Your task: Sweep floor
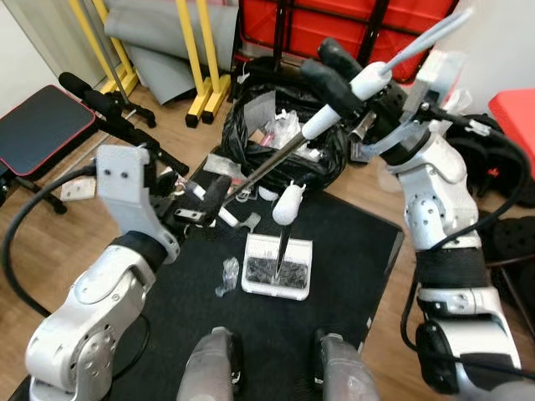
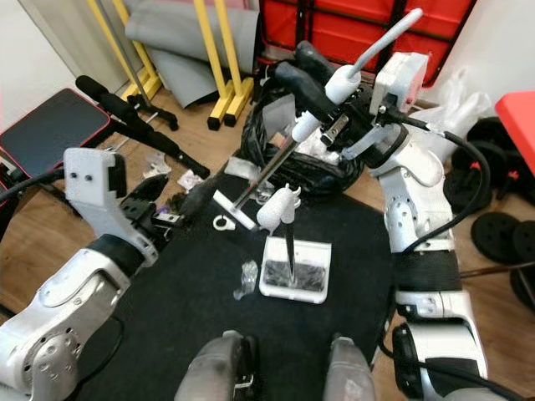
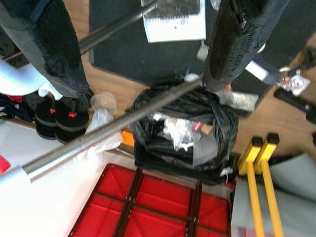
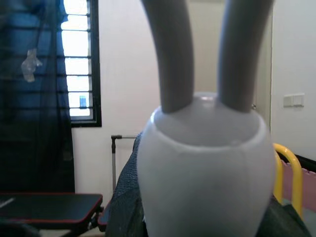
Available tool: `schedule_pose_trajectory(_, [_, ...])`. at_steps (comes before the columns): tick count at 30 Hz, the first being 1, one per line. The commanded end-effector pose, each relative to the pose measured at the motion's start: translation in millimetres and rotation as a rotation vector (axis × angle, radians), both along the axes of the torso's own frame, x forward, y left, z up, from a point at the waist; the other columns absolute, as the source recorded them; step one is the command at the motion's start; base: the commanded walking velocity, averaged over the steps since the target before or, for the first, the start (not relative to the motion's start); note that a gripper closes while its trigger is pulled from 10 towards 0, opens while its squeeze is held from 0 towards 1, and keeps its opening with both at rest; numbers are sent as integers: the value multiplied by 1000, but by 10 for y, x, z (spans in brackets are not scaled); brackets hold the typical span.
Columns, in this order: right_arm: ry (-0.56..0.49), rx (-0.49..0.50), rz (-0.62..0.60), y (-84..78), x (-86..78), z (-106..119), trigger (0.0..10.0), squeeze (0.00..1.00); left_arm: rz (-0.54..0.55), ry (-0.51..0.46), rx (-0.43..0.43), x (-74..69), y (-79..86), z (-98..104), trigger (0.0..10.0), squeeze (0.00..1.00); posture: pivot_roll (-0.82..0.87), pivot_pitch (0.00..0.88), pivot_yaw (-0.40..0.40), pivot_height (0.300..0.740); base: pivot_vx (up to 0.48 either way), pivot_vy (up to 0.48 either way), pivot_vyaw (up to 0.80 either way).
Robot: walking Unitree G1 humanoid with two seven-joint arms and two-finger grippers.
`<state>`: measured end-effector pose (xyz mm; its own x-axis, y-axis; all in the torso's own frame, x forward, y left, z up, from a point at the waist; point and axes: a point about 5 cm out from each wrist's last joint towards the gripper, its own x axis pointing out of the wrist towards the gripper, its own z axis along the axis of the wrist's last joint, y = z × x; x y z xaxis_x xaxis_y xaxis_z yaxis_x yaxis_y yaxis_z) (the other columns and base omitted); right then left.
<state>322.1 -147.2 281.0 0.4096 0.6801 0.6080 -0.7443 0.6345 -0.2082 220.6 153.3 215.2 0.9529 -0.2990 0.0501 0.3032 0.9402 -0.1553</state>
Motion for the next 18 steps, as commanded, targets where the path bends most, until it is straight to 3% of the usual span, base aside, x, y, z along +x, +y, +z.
schedule_pose_trajectory(1, [-102,65,8,-20,-21,145,10000,0,35,23,0,-108,41,21,10000,0,262,381,17,740,0,0,0])
schedule_pose_trajectory(7, [-127,60,-6,-27,11,184,10000,0,42,25,-3,-179,49,49,10000,0,269,397,18,740,0,0,0])
schedule_pose_trajectory(18, [-244,96,-138,-75,180,407,10000,0,41,31,-11,-357,50,130,10000,0,306,448,16,740,0,0,0])
